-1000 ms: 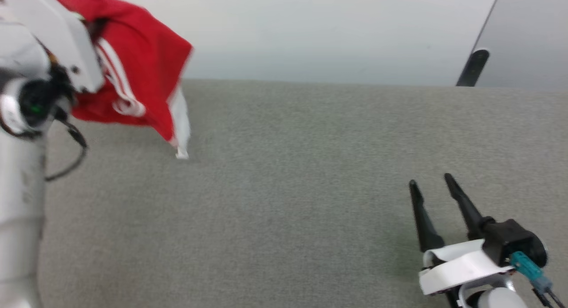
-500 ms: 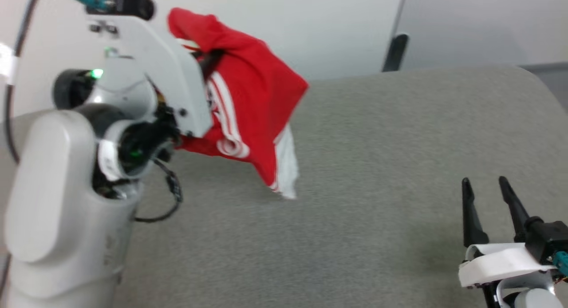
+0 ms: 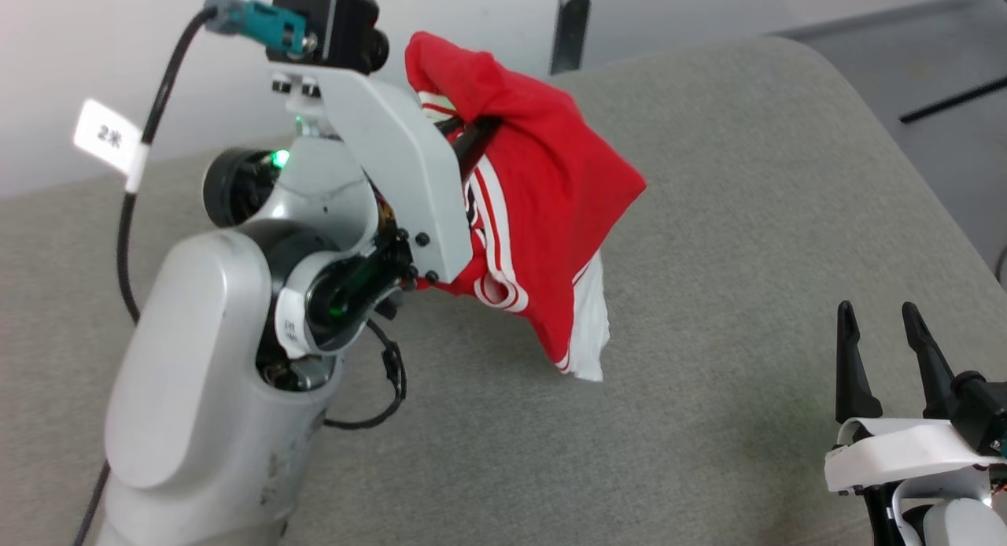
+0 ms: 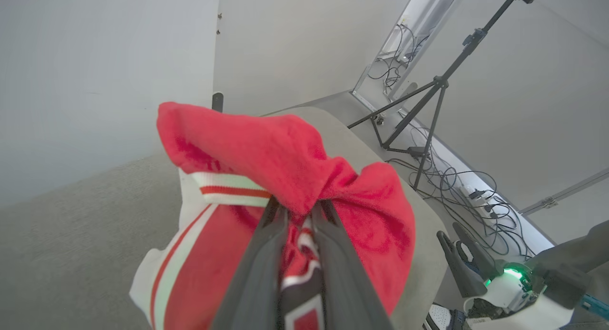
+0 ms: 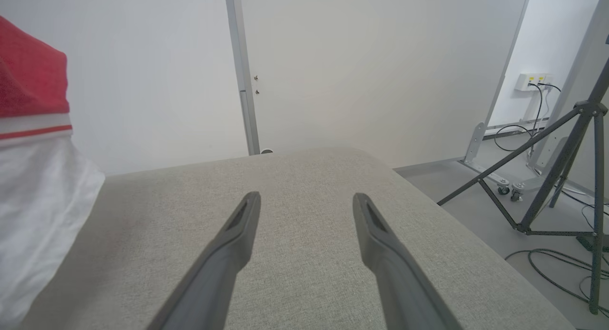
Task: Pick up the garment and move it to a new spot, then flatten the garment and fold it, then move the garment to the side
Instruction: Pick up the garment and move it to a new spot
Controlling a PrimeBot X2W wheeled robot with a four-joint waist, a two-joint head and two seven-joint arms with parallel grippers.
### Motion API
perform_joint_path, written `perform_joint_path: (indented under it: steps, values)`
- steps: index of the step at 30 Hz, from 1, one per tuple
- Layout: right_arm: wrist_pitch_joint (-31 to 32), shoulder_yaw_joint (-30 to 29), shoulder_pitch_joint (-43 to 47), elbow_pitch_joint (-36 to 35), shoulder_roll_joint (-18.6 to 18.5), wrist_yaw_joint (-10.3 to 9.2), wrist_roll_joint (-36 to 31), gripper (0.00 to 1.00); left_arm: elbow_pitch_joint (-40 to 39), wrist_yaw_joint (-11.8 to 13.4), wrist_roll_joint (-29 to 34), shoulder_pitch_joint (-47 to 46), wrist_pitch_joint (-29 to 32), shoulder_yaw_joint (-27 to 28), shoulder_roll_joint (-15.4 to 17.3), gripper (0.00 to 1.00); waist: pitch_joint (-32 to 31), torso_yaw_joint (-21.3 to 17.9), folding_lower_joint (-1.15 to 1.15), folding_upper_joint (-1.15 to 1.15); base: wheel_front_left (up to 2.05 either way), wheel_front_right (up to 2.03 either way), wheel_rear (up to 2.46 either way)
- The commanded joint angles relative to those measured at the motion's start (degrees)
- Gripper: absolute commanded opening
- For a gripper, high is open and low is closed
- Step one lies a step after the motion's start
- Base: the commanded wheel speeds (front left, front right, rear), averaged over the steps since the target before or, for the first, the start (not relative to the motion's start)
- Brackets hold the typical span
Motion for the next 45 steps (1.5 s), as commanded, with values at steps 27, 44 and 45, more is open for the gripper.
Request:
perform_joint_path:
  steps: [27,44,45]
  values:
    - [-0.3,4.4,-0.4,2.4,0.1,-0.06,-1.1,1.0,17.1,-6.2,3.7,15.9,-7.4,-2.1,9.7,0.18,0.2,4.7,0.0,0.0,0.0,0.0,0.0]
    - [-0.3,5.7,2.1,3.4,0.1,-0.06,-4.1,1.0,20.5,-8.6,0.8,13.9,-2.2,-4.5,9.2,1.0,-8.7,12.5,0.0,0.0,0.0,0.0,0.0]
    - [-0.3,5.8,2.2,3.1,0.1,-0.06,-4.0,1.0,19.7,-8.5,1.1,13.8,-2.6,-4.3,9.5,1.0,-8.9,12.8,0.0,0.0,0.0,0.0,0.0]
